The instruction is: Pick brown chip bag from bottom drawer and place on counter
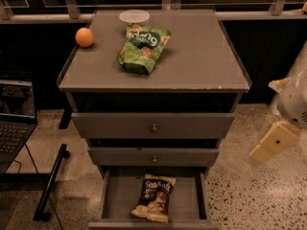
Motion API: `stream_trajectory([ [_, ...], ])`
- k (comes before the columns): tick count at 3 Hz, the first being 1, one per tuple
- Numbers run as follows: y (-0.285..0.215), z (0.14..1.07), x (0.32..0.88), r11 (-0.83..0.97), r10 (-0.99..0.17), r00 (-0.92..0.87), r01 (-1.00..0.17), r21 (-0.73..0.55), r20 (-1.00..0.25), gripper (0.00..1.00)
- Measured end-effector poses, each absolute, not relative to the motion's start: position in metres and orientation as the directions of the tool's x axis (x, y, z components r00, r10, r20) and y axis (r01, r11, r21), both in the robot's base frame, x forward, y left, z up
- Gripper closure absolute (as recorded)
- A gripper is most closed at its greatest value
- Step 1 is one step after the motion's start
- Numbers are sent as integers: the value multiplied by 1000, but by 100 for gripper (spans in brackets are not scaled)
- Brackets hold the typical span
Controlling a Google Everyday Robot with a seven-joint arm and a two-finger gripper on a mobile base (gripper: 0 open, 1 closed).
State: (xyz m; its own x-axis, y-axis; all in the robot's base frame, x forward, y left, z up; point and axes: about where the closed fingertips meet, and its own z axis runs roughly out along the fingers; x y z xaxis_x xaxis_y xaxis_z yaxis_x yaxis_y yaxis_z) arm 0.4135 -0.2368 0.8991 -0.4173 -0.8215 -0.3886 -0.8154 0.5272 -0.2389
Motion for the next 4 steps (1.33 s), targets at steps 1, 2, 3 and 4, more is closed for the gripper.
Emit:
stream_trajectory([
  [1, -249, 848, 431, 621, -756, -493, -749, -233, -430, 0],
  [2, -249, 854, 445, 633, -747, -477, -723, -277, -463, 0],
  [3, -249, 854, 445, 633, -747, -477, -723, -277, -463, 0],
  [4, -249, 840, 445, 688, -692, -506, -677, -260, -515, 0],
])
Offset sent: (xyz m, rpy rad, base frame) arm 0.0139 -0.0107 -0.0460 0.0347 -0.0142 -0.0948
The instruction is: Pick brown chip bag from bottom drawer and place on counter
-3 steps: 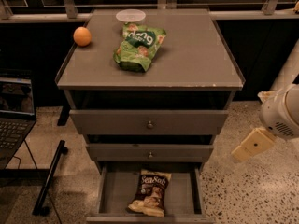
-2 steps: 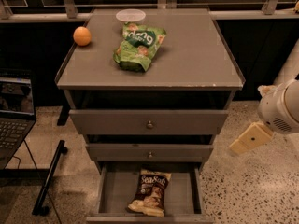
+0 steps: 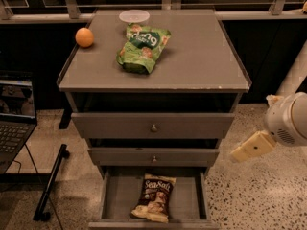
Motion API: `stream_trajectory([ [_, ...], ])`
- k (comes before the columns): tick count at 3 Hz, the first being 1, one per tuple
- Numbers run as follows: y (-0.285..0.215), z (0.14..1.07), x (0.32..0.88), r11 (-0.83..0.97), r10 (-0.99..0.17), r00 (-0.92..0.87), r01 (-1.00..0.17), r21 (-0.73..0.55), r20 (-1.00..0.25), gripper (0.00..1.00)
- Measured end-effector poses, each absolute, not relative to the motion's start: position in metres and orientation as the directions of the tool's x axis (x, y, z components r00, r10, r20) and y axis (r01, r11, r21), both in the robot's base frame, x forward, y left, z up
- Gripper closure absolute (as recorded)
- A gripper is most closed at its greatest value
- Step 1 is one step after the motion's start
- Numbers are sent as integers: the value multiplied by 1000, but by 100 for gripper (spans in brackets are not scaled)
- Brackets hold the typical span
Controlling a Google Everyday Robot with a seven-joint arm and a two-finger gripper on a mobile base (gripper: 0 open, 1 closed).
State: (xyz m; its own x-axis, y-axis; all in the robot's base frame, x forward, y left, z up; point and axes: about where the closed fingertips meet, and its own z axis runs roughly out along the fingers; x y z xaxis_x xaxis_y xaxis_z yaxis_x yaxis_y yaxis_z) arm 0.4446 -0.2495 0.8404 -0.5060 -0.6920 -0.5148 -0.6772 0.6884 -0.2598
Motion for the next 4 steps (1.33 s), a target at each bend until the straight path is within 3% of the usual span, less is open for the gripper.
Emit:
stream_trajectory([
  [2, -210, 715, 423, 868, -339, -665, -493, 51, -665, 0],
  [4, -197, 672, 451, 877, -255, -654, -467, 115, -713, 0],
])
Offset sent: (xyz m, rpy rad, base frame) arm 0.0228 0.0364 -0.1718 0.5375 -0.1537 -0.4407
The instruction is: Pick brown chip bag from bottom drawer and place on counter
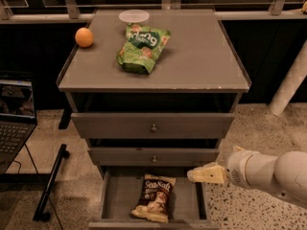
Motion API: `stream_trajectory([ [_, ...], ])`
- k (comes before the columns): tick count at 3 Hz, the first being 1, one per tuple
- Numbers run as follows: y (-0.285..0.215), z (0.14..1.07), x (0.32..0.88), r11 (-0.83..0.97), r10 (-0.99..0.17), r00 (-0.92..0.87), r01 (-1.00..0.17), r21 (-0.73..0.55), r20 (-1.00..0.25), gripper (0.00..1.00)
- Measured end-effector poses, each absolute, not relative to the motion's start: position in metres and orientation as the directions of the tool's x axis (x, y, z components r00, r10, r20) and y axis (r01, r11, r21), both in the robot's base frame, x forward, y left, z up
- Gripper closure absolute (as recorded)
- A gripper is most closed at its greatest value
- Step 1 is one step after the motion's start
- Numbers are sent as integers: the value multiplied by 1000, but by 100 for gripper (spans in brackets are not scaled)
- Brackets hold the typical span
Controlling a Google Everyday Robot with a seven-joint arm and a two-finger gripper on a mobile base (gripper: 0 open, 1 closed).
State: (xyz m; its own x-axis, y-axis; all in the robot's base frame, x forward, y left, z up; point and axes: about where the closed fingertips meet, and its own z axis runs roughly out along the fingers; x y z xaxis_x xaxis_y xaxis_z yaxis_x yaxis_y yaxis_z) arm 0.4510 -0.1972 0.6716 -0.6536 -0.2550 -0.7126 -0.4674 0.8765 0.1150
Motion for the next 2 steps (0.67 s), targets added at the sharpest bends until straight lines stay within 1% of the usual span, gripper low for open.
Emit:
stream_trajectory([
  [1, -198, 667, 445, 887, -239, -654, -447, 112, -718, 0],
  [2, -203, 626, 442, 916, -145, -673, -368, 158, -726, 0],
])
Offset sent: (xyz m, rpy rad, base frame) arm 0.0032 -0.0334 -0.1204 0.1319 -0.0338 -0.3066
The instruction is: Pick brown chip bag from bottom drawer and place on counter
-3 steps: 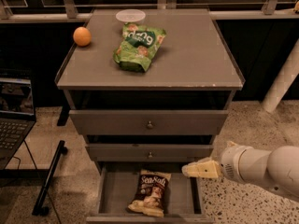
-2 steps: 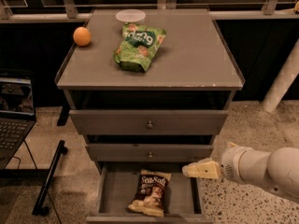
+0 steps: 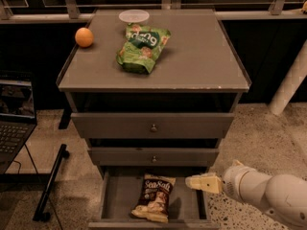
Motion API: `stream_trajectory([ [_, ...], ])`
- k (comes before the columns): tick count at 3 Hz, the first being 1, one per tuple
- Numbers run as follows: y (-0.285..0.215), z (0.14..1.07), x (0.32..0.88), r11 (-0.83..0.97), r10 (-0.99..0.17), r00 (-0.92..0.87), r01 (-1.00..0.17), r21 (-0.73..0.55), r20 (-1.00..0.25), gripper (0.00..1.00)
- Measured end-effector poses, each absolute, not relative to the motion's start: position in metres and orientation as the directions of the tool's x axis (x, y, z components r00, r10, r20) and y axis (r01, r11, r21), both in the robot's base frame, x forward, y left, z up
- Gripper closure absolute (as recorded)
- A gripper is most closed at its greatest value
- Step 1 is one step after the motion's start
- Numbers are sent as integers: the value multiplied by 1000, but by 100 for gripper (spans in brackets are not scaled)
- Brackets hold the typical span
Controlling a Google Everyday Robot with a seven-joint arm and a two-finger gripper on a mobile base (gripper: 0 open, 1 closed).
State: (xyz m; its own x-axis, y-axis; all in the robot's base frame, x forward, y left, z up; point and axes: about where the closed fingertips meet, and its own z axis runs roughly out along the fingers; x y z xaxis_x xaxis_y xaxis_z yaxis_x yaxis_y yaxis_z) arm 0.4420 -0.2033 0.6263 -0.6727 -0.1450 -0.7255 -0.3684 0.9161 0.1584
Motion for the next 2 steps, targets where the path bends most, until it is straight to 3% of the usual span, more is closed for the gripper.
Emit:
stream_trajectory([
  [2, -224, 515, 472, 934, 27, -707, -234, 270, -706, 0],
])
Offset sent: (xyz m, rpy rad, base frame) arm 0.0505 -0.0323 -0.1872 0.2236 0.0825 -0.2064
